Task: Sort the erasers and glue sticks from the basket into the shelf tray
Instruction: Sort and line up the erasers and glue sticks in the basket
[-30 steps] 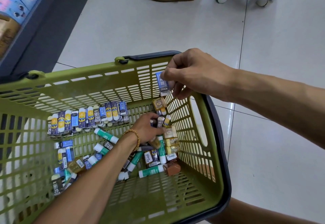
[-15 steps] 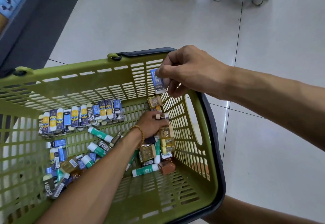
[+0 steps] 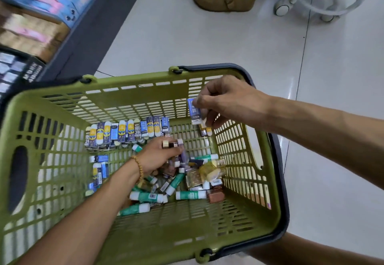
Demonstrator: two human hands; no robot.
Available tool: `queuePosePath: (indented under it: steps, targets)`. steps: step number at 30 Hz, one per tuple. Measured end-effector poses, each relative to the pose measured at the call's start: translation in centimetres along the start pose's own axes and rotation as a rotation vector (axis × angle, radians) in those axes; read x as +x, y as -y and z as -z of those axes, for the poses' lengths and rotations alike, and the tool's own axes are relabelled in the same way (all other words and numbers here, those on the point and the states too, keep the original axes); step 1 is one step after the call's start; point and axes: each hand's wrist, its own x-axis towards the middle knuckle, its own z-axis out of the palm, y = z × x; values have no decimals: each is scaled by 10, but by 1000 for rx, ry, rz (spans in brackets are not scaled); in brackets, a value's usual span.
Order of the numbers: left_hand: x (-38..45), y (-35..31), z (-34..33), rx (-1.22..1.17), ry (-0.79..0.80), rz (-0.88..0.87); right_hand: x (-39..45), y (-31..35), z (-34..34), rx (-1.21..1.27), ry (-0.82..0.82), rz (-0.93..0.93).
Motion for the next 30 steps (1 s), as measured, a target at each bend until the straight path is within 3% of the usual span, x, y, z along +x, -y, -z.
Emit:
queuePosePath:
  steps: [10,15,22,30]
  targets:
    - [-91,21,68,-522,-320,43,61,-6,-95,129,38,-99]
    - [-110,37,94,-543,-464,82,104,-8,-157,161,-51,-154]
    - [-102,43,104,-540,-520,77,159,-30,-180,-143,-217,-255]
    - [-93,45,104,-534,-522,87,156,-35,-192,-162,-329,-90]
